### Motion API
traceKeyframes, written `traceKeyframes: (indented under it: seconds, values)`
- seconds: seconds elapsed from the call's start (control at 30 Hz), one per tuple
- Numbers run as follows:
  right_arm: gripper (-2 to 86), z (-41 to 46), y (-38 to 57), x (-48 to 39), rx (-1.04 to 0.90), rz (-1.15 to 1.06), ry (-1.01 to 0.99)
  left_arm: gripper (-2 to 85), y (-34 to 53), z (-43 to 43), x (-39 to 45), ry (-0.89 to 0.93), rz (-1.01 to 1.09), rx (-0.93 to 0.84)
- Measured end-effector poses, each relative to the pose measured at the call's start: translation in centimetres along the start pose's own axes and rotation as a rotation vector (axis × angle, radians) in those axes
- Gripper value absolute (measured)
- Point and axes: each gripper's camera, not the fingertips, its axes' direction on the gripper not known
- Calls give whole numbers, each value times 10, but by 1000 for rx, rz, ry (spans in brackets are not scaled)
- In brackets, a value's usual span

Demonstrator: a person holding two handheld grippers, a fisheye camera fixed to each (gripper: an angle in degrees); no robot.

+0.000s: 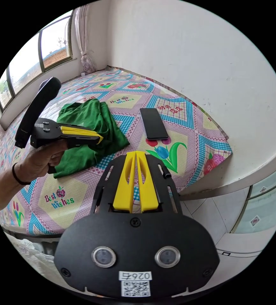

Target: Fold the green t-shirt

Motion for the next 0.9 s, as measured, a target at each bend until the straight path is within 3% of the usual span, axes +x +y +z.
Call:
traceKeyframes:
  seconds: [0.5, 0.9]
  values:
    - [-13, 40, -27, -52, 3, -81, -87, -6, 90, -47, -51, -73, -218, 40]
    - [-13, 81, -59, -151, -5, -209, -199, -6, 237, -95, -111, -198, -472, 14]
